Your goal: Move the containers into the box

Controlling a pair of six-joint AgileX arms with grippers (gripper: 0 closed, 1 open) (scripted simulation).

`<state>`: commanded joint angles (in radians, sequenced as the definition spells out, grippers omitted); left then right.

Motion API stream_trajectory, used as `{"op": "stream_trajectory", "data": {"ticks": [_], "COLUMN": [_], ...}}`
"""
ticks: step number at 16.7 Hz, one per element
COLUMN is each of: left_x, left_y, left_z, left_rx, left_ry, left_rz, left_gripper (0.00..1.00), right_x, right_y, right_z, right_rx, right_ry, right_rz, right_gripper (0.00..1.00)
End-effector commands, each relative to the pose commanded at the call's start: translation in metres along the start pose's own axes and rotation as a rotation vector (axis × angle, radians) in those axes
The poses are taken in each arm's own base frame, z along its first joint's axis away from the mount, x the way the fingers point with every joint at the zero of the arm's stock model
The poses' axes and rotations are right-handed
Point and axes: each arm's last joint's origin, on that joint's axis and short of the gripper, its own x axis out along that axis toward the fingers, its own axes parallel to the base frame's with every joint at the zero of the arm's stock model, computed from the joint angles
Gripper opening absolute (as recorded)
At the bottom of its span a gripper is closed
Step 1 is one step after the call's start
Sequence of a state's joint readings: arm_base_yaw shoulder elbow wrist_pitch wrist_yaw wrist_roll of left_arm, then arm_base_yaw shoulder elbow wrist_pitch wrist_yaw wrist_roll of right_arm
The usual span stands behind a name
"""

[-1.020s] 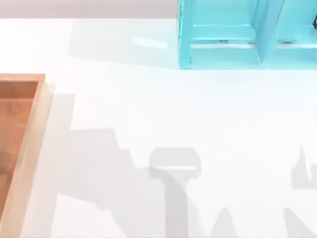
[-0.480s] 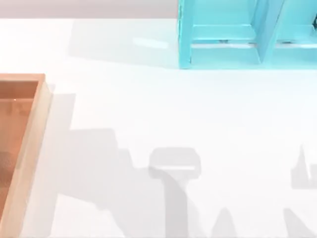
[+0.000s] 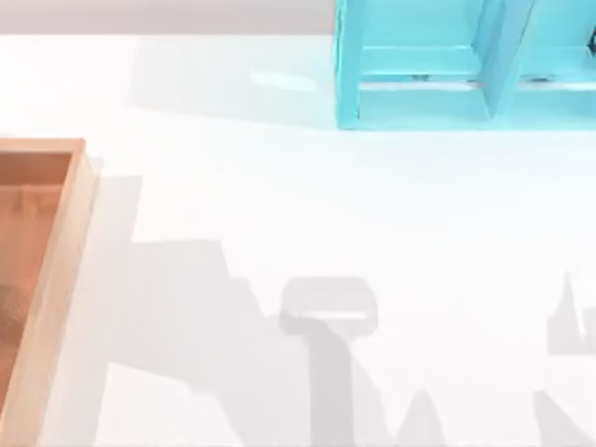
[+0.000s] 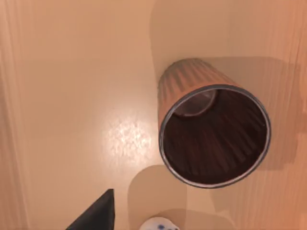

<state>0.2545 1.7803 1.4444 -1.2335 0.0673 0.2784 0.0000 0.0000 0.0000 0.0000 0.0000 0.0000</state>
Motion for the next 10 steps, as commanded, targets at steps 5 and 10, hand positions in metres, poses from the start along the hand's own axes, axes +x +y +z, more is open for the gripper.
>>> {"op": "stream_trajectory", "data": {"ticks": [5, 10], "left_x": [-0.057, -0.092], "left_y": [-0.002, -0.007], "left_z": [0.005, 0.000], "left_rx": [-0.001, 0.001], "left_ry": [-0.007, -0.005], "left_rz": [0.002, 0.001], "left_gripper": [1.00, 1.00], "right_x": [0.000, 0.000], "right_y": [0.000, 0.000], "right_z": [0.000, 0.000], "right_rx": [0.000, 0.000], "right_ry": [0.000, 0.000], "right_rz": [0.000, 0.000], "right_gripper": [1.00, 1.00]}}
